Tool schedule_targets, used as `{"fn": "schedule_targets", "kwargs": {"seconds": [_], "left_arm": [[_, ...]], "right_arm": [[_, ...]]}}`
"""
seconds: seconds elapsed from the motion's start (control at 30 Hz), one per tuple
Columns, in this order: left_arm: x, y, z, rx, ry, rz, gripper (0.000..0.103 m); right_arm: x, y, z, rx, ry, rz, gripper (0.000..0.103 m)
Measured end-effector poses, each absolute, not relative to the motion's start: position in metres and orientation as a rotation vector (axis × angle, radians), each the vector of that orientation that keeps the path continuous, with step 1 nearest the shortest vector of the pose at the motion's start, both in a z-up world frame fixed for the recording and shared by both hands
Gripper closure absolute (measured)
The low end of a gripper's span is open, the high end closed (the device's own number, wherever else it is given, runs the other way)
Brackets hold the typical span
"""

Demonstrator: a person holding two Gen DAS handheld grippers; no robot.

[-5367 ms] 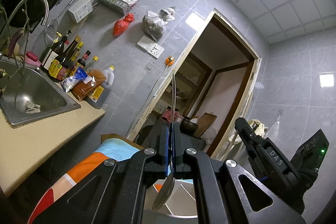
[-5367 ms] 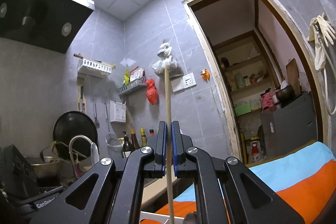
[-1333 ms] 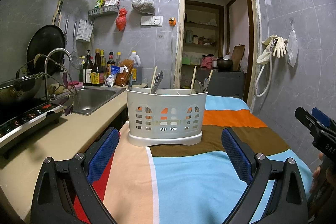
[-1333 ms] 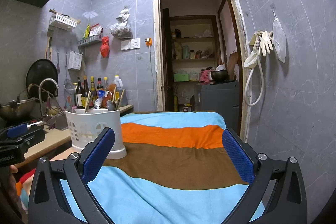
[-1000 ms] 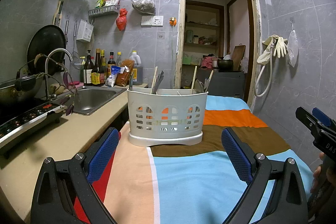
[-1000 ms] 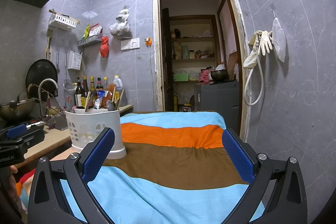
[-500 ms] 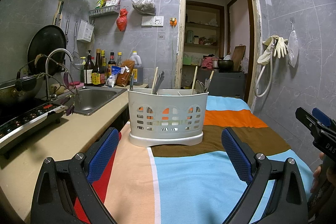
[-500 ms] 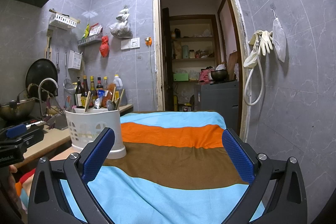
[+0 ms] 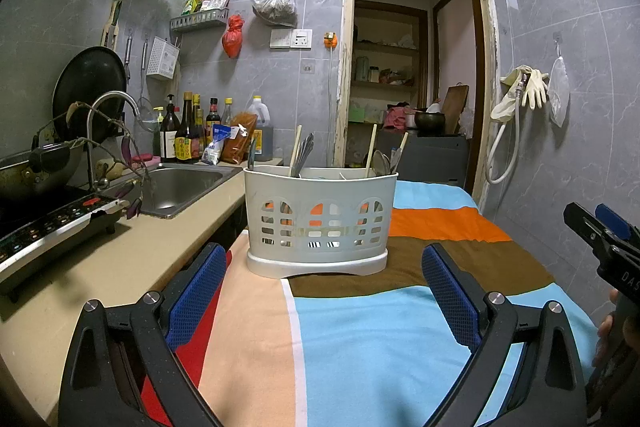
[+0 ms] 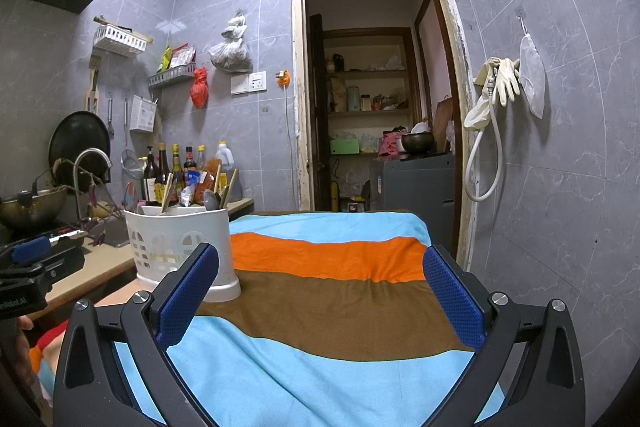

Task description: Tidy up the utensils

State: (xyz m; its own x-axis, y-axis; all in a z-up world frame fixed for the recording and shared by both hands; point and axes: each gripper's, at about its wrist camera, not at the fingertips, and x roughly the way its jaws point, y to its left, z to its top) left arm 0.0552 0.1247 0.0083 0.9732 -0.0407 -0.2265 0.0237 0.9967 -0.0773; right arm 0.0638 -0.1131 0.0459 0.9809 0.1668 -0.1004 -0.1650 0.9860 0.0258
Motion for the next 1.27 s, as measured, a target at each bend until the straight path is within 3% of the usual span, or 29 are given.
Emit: {"fn": "schedule_targets", "kwargs": {"seconds": [1.27], "left_arm": [[0.053,0.137,-0.001,-0.060,0.238,-0.004,0.007]], "right_arm": [[0.063,-0.112,0.047,0.016,0.107,0.167,0.000]]}}
